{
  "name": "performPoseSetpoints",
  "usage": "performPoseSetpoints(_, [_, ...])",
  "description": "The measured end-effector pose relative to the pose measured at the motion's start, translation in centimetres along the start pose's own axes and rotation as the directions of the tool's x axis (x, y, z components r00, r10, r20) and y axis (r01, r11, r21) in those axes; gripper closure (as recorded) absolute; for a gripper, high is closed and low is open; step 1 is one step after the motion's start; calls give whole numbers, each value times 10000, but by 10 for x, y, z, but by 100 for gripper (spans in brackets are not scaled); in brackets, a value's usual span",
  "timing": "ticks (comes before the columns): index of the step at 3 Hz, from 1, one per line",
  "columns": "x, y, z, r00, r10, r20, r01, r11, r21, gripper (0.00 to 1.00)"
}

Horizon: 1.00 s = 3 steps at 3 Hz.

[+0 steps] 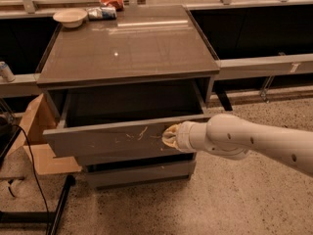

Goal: Close top drawer

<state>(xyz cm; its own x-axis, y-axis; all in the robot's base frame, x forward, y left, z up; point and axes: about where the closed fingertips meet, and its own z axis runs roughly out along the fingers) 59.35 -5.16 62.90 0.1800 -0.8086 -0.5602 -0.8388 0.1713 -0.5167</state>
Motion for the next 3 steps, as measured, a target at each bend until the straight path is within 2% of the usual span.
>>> performPoseSetpoints(3, [6,-28,28,9984,-542,-130,548,9975,455,100])
